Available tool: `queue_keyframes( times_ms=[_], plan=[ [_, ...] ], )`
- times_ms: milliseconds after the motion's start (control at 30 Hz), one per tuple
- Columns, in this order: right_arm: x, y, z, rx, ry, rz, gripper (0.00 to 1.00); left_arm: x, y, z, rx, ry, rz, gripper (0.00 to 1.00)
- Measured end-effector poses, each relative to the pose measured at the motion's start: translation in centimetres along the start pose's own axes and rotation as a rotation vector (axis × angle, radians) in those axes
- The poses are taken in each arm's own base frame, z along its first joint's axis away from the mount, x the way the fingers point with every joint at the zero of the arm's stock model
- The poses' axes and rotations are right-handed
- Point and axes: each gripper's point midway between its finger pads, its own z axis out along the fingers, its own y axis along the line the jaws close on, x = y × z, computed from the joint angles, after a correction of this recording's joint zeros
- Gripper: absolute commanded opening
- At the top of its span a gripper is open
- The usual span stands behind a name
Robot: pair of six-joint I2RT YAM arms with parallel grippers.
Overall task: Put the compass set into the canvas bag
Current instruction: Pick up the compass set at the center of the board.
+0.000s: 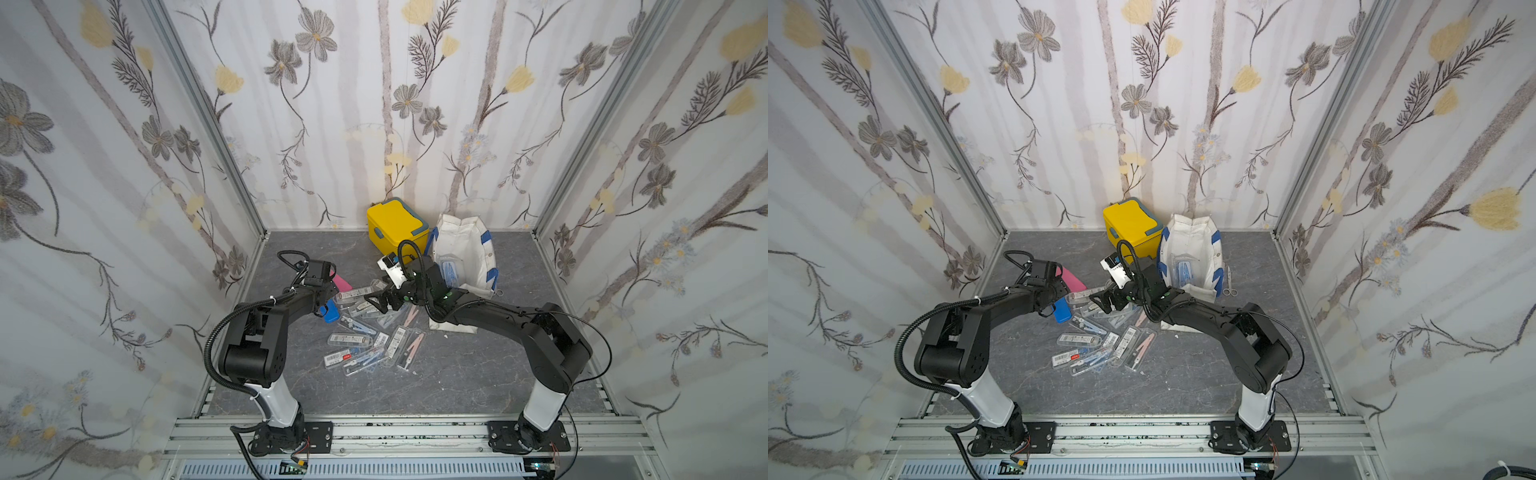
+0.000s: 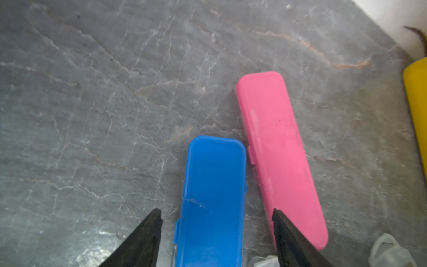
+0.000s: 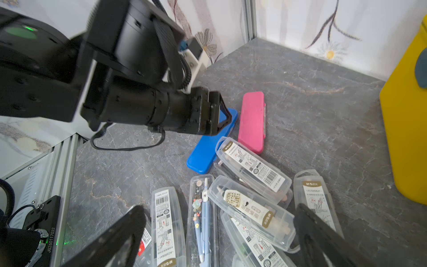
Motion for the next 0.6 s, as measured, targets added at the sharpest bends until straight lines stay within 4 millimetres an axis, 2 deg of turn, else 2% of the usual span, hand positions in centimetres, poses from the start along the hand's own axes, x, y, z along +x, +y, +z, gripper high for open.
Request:
queue_keyframes(
  times_ms=[167,300,600],
  plan=[
    [-1.8,0.5,-1.5,0.015,-0.044,-0.032,1.00,1.1,-0.1,1.4,-0.026,0.056,-0.014,0.73],
    [-3.2,0.8,-2.6,0.025,-0.086,-0.059,1.00,0.9,-0.7,2.0,-0.036,0.055,-0.011,0.72],
    [-4.5,1.4,-4.5,0.041,-0.138,-0.091,0.99,0.6,-0.9,3.1,-0.110,0.061,0.035,0.68]
  ],
)
